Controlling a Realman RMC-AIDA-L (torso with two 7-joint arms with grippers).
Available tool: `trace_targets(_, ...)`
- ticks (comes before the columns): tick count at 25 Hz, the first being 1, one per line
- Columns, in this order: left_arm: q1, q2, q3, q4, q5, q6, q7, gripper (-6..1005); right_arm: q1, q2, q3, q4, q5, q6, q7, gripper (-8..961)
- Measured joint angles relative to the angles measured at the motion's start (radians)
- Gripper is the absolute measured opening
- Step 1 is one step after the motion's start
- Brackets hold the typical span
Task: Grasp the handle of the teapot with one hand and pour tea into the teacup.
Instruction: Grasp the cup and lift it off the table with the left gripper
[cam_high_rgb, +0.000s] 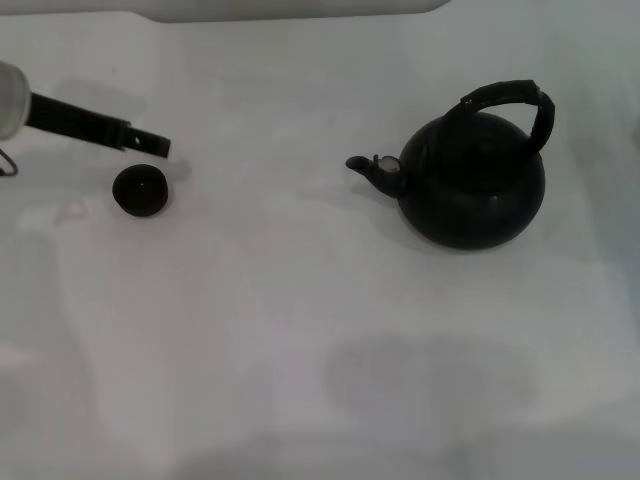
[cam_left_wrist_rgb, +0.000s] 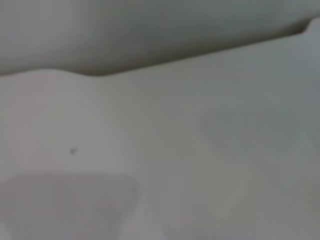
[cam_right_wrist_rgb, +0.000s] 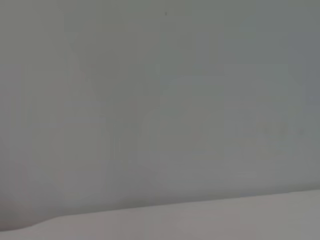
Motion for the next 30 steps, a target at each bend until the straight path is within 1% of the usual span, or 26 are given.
trace_targets(4,-0.002,-0.002,0.034,-0.028,0.000,0.016,-0.004,884,-0.001,0.000,0.000,-0.001,0.000,0.000,0.005,826)
trace_targets(19,0.004,-0.002,0.061,-0.030,-0.007,0.018,-0.003,883,-0.002,0.002,0.000,-0.001,0.000,-0.009,0.002,827)
trace_targets(24,0.001,-0.002,0.090,-0.033,-0.003,0.014,-0.002,884,-0.001,0.002,0.002,0.001,0.000,-0.014,0.002,827)
trace_targets(30,0.002,-0.001,0.092,-0.041,0.011,0.010,-0.009,884,-0.001,0.000,0.001,0.001,0.000,-0.014,0.002,827)
